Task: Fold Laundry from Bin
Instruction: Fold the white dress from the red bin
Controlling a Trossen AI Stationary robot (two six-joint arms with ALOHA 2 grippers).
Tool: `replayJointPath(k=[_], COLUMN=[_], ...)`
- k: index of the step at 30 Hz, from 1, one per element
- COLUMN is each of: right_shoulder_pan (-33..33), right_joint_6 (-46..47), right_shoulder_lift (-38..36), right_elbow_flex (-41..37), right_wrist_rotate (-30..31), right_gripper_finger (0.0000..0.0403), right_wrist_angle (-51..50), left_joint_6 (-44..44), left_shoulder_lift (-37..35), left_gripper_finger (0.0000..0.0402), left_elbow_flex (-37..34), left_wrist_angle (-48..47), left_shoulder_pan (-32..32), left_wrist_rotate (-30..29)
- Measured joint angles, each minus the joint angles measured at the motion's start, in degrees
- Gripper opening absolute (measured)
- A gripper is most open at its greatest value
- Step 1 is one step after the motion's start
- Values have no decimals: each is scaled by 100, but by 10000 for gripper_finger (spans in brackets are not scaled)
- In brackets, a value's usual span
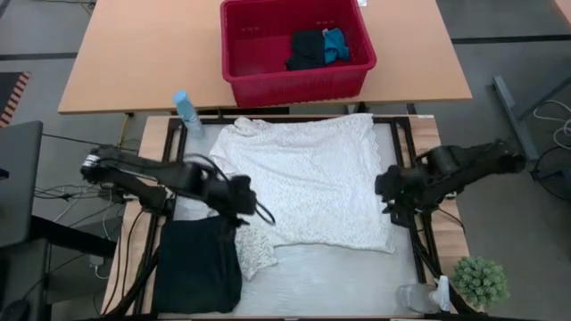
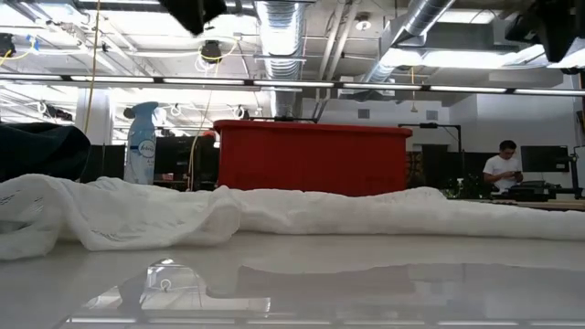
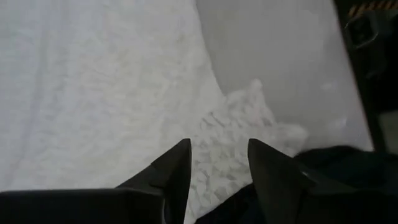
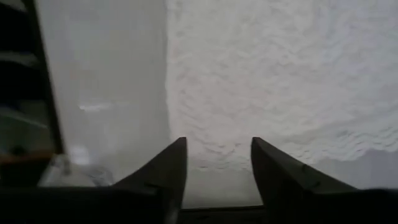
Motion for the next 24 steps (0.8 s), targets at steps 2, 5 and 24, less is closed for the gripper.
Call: replayJointPath(k=[2, 5, 24], right_shoulder_pan=[390, 935, 2312], right_joint_6=[3, 18, 1657], right_shoulder_lift=[226, 622, 2596], right_elbow_flex=[0, 0, -1], right_wrist_rotate=[296, 649, 1199], right_gripper_finger=[225, 237, 235], right_wrist_angle=[-2, 37, 998], left_joint_6=[65, 373, 509], left_shoulder_lift=[294, 704, 688], left_gripper_finger=[150, 144, 112], left_elbow_flex=[0, -4, -1419], left_wrist_angle=[-34, -130, 1753], left_shoulder_pan=[-197, -482, -1373], left_wrist_rotate=[-25, -5, 870])
